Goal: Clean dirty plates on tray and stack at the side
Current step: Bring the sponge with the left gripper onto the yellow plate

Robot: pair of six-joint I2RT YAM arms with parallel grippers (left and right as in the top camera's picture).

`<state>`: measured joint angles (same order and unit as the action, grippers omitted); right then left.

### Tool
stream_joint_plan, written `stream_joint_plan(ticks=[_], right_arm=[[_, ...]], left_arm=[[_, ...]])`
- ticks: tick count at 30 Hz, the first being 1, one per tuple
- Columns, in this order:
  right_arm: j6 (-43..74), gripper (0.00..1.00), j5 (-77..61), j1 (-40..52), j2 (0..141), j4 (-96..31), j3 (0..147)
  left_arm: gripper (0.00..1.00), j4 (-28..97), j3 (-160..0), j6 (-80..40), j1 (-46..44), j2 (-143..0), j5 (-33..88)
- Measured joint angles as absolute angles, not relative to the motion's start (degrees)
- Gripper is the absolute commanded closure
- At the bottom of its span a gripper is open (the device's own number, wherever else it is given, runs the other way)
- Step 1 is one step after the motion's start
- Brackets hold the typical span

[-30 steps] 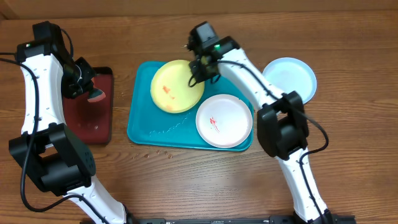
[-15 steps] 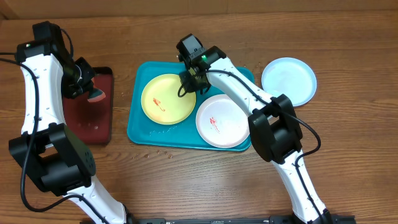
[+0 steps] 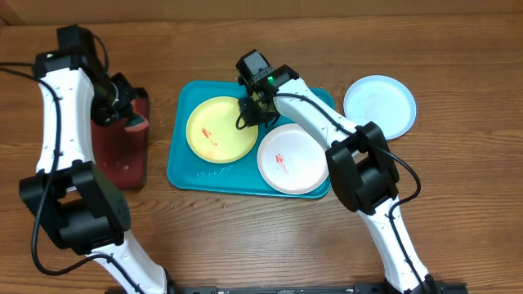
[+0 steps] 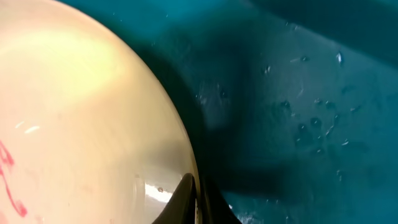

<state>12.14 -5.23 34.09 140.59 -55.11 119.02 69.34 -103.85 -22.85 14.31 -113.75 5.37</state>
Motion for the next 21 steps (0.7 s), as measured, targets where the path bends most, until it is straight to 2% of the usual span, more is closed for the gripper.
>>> stream_joint_plan(ticks=[10,21], right_arm=[[30.98,0.96,-6.31,34.15,140.09,-61.8,119.09],[34.94,0.96,-7.14,34.13,140.03,-63.29,119.09]], left_arm=[[0.96,68.1,-103.44,-22.09,3.97,-113.84,5.43],[0.96,62.28,-103.33,-22.11,-6.13,-119.28,6.09]])
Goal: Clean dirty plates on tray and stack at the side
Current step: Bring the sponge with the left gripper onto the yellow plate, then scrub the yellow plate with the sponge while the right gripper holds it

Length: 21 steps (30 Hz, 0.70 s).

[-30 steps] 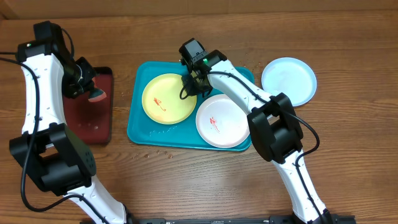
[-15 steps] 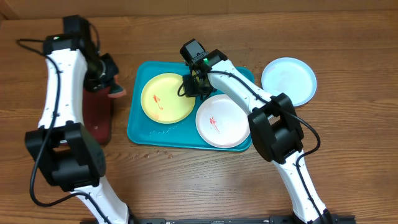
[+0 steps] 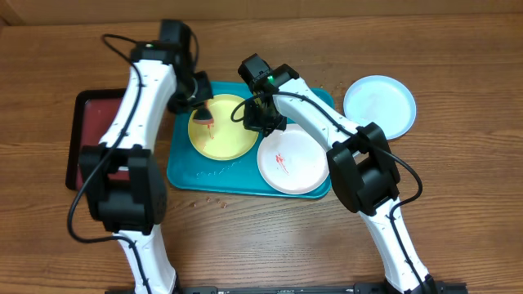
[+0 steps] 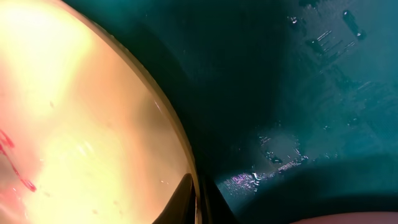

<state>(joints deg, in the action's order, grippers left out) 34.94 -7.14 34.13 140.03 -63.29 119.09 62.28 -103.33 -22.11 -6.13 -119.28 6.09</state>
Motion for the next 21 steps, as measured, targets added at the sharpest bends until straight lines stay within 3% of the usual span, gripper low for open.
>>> stream_joint_plan(ticks=[15,21], right_arm=[[34.89,0.96,-7.25,34.13,140.03,-63.02,119.09],[34.94,0.96,-7.25,34.13,140.03,-63.0,119.09]], left_arm=[[0.96,60.14,-103.2,-22.15,-9.78,-129.43,6.63],[0.96,60.42,-103.2,-22.13,-9.78,-129.56,-1.3]])
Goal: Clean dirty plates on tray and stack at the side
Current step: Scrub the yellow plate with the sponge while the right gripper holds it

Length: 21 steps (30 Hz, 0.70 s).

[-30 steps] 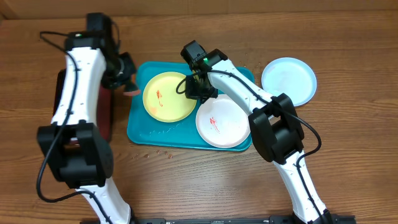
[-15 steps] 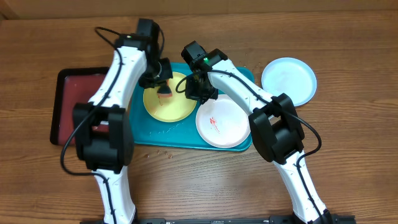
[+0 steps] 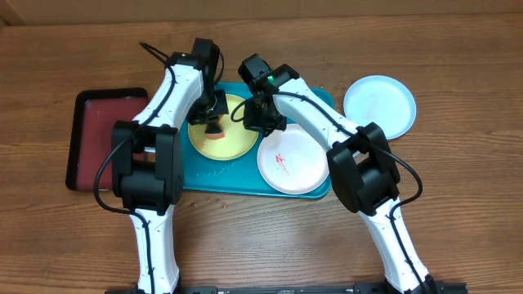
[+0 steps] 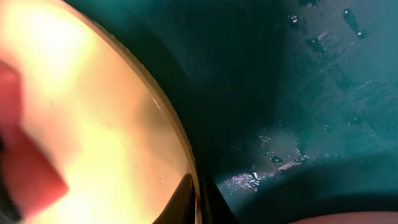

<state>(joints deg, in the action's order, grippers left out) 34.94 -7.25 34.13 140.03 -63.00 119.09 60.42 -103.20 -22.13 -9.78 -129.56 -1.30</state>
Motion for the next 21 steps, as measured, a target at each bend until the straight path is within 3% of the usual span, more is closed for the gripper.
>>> stream_joint_plan(ticks=[8,21], right_arm=[[34.94,0.96,-7.07,34.13,140.03,-63.02,119.09],[34.94,0.96,-6.63,34.13,140.03,-63.22,119.09]], left_arm=[[0.96,61.91,-103.2,-19.49,-9.78,-129.56,-12.21],[0.96,57.78,-101.19,-19.07,-10.5,-129.47,5.02]])
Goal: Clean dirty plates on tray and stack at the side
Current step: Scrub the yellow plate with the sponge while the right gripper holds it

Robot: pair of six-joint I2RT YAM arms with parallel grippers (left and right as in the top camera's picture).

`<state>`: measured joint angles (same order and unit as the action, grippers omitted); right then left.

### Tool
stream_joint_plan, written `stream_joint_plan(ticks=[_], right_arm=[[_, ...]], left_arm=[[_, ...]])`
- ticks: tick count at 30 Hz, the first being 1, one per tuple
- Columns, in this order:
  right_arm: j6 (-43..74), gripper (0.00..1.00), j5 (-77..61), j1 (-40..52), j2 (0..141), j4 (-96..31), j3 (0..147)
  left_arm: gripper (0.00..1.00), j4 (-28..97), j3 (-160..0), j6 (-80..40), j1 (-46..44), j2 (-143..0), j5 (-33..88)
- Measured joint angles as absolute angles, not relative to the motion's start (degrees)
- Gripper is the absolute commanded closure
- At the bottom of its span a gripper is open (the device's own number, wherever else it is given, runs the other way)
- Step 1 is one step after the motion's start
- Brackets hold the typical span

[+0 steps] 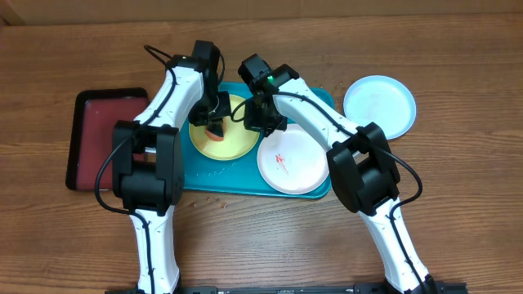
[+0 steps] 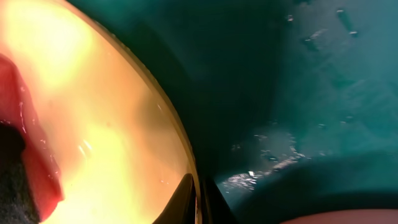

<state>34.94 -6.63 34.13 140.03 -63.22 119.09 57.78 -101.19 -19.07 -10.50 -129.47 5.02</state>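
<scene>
A yellow plate (image 1: 230,139) lies at the left of the teal tray (image 1: 184,167), and a white plate (image 1: 296,167) with red smears lies at the tray's right. My right gripper (image 1: 255,120) is shut on the yellow plate's (image 2: 118,130) right rim, one finger on each side of the edge. My left gripper (image 1: 214,122) is shut on a red sponge (image 1: 214,131), which is pressed on the yellow plate's middle. The sponge (image 2: 37,162) shows at the left in the right wrist view.
A clean pale blue plate (image 1: 379,106) sits on the wooden table to the right of the tray. A dark red tray (image 1: 98,139) lies at the far left. Water drops dot the teal tray floor (image 2: 298,93).
The sponge in my left gripper has shifted slightly on the yellow plate. My right gripper keeps its hold on the plate's rim.
My left gripper was over the dark red tray with the sponge while my right gripper gripped the yellow plate's rim. Then the left gripper reached the plate's upper left with the sponge. After that the sponge lay on the plate's middle, covering the red smear, where it still is.
</scene>
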Motion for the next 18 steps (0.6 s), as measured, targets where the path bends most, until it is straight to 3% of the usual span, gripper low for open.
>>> stream_joint_plan(ticks=[8,18], right_arm=[[34.7,0.96,-6.5,33.89,139.98,-63.7,119.09],[34.5,0.96,-7.22,34.52,139.98,-63.57,119.09]], left_arm=[[0.96,57.43,-98.61,-17.76,-11.75,-128.14,2.5],[0.96,64.25,-97.8,-17.37,-13.34,-128.27,-17.28]])
